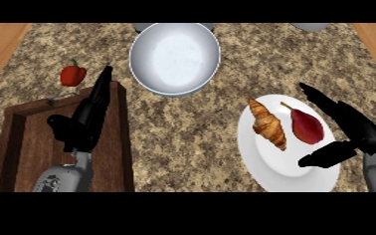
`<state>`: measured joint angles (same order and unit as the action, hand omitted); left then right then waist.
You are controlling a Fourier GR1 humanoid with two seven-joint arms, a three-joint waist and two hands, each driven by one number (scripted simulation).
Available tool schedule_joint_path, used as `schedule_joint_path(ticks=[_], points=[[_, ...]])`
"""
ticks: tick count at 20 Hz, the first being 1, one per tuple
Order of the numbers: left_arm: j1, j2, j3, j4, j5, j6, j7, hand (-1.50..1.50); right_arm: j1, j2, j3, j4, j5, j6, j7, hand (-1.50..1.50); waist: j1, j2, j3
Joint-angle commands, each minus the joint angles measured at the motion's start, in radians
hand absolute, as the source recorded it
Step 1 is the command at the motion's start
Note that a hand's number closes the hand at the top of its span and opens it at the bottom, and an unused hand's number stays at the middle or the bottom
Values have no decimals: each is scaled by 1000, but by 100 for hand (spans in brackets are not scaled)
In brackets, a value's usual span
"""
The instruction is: Pick the pear from the plate and place it in the bowl
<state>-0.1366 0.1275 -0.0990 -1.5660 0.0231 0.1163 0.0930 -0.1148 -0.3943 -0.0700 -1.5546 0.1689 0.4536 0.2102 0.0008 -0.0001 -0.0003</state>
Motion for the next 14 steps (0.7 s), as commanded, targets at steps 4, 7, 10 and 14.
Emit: schedule_joint_path(ticks=[4, 7, 10, 14], points=[[-23, -18, 1, -5, -30, -1, 40, 0, -38, 13, 29, 261, 206, -92, -238, -150, 7, 3, 1], [41, -43, -13, 11, -46, 5, -27, 0, -35, 10, 31, 185, 249, -124, -133, -150, 1, 0, 0], [12, 17, 75, 62, 18, -76, -70, 0, -94, 22, 44, 289, 296, -132, -164, -150, 3, 1, 0], [4, -66, -5, 88, -75, -8, -82, 0, -104, 50, 43, 312, 294, -98, -154, -150, 0, 1, 0]])
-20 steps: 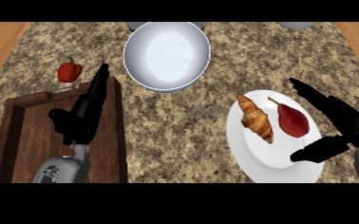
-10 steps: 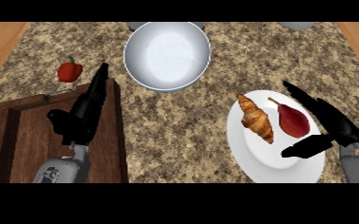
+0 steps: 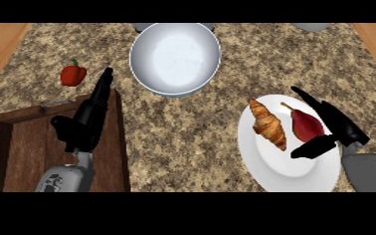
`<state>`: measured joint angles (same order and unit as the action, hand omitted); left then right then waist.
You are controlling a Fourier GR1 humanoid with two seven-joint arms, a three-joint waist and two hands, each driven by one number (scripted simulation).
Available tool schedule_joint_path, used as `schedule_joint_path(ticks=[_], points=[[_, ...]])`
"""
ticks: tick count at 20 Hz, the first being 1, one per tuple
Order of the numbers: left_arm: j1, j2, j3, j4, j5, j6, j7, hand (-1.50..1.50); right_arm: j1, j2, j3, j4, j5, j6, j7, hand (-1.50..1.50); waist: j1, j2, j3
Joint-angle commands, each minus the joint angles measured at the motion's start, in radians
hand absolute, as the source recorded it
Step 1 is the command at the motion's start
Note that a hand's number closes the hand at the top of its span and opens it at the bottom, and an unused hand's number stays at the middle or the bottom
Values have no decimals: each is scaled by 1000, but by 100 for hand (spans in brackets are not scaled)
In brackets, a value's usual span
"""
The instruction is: Pick the pear from the plate and place it in the bowl
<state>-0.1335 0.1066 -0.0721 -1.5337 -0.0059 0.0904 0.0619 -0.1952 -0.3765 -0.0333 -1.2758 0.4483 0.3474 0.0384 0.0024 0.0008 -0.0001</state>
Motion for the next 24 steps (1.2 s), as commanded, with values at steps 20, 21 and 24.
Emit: schedule_joint_path(ticks=[20, 21, 24], points=[[-20, -33, -3, 6, -16, -20, 22, 0, -58, 91, 355, -87, 61, 302, -435, 150, 39, 0, -1], [-41, -42, -13, 18, -28, -14, 9, 0, -60, 123, 421, -122, 49, 341, -492, 150, 37, 1, 0], [-23, -47, -21, -1, -34, -5, 22, 0, -103, 182, 508, -196, -17, 441, -589, 150, 39, -6, 1]])
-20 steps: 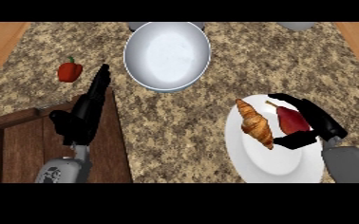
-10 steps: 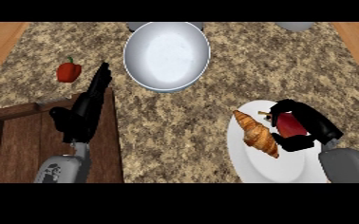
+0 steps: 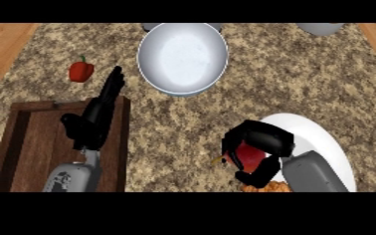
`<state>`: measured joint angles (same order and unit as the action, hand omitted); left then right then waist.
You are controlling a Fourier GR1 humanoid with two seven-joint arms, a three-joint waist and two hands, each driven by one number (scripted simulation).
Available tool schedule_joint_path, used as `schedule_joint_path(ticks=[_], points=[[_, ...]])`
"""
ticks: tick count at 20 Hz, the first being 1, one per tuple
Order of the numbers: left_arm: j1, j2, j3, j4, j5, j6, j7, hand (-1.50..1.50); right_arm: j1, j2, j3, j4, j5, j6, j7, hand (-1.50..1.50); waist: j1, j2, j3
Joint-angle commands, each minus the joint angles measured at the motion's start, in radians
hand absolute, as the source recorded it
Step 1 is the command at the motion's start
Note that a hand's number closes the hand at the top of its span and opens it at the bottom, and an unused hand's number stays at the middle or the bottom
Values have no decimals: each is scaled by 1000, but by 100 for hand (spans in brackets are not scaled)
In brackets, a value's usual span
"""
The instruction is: Pick the pear from the plate and place it in the bowl
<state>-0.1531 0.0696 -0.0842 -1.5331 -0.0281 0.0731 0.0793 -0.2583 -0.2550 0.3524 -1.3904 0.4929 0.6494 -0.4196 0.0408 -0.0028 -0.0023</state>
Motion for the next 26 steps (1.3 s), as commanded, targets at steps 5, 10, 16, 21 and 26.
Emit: schedule_joint_path(ticks=[5, 10, 16, 21, 26], points=[[10, 28, 41, -10, 13, -4, 12, 0, -1, 33, 99, -288, -249, 193, -147, 150, -44, -5, 2], [-12, -3, 26, 9, -27, 43, 10, 0, -50, 4, -43, -526, -478, 188, 22, 150, -56, -2, 1], [-17, 40, 61, -1, 24, -31, 9, 0, -212, -12, -189, -631, -740, 152, 408, 150, -42, 0, 1], [1, 39, 59, -62, 21, -19, 55, 0, -372, 35, -157, -705, -850, -30, 723, 150, -40, -3, 1], [69, -27, -9, 6, -40, 15, -46, 0, -629, 107, -155, -566, -829, -157, 878, 150, -32, 0, 0]])
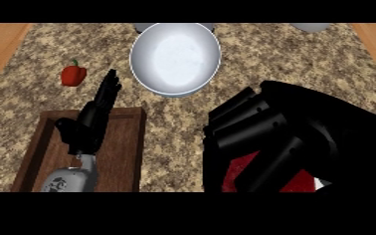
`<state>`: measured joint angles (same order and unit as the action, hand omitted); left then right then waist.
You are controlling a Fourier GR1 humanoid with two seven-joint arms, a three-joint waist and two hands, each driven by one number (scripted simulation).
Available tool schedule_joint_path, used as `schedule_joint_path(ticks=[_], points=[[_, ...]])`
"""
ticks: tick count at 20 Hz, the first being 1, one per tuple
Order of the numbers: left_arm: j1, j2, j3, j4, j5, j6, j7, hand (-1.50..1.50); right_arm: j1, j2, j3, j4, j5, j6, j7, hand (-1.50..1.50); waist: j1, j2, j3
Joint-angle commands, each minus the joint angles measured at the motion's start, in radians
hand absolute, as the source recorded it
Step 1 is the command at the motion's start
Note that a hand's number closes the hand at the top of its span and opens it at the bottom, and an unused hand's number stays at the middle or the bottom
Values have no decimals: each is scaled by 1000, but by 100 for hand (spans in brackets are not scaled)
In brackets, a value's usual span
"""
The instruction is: Pick the pear from the plate and place it in the bowl
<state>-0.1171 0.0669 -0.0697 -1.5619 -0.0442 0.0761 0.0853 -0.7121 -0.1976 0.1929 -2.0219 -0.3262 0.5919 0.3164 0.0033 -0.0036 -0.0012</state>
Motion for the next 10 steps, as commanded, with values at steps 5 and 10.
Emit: schedule_joint_path(ticks=[5, 10], points=[[-18, 24, 39, -12, 29, -31, 12, 0, -228, 90, -1, 251, 123, -56, 45, 150, 6, 4, 1], [-25, -52, -35, 27, -35, 25, -16, 0, -317, 53, 9, 403, 388, -69, -106, 150, 12, 7, 0]])
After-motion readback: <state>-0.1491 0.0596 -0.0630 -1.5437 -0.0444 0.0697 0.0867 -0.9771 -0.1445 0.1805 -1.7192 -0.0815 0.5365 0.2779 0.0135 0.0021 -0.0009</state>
